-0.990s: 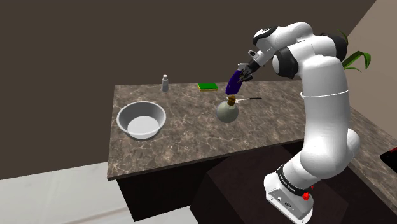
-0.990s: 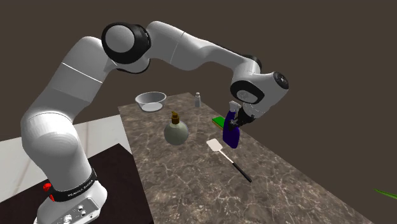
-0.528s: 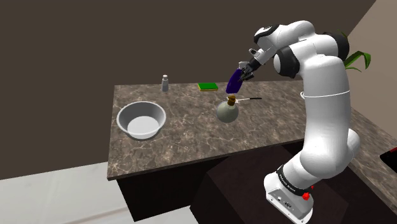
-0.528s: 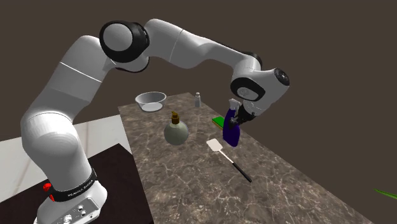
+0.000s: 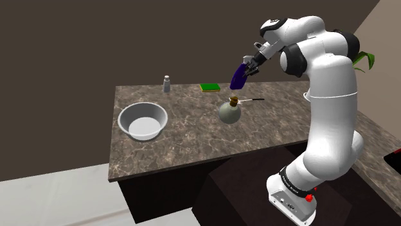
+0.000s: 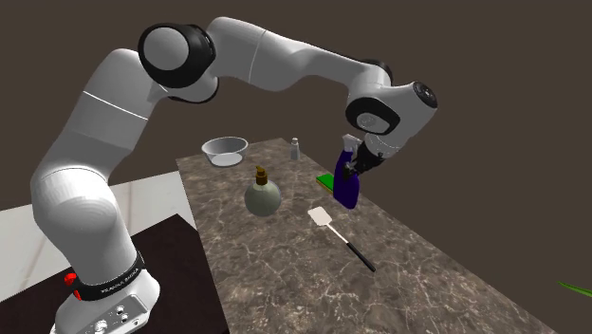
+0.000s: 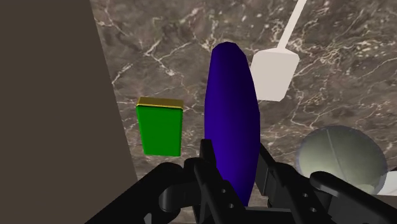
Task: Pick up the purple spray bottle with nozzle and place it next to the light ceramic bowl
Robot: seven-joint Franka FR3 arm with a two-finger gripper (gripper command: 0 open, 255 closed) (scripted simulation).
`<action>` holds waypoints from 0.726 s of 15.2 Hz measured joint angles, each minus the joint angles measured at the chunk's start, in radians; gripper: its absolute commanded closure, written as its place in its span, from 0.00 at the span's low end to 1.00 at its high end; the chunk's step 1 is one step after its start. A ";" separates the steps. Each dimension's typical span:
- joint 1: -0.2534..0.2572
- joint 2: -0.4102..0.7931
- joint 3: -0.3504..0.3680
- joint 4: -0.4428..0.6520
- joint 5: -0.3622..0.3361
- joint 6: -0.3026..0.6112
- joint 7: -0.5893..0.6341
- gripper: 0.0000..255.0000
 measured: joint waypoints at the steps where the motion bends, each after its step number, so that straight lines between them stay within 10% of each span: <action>1: 0.002 -0.008 -0.004 0.001 -0.005 -0.007 0.005 1.00; 11: -0.008 -0.047 -0.020 0.076 -0.032 -0.088 0.068 1.00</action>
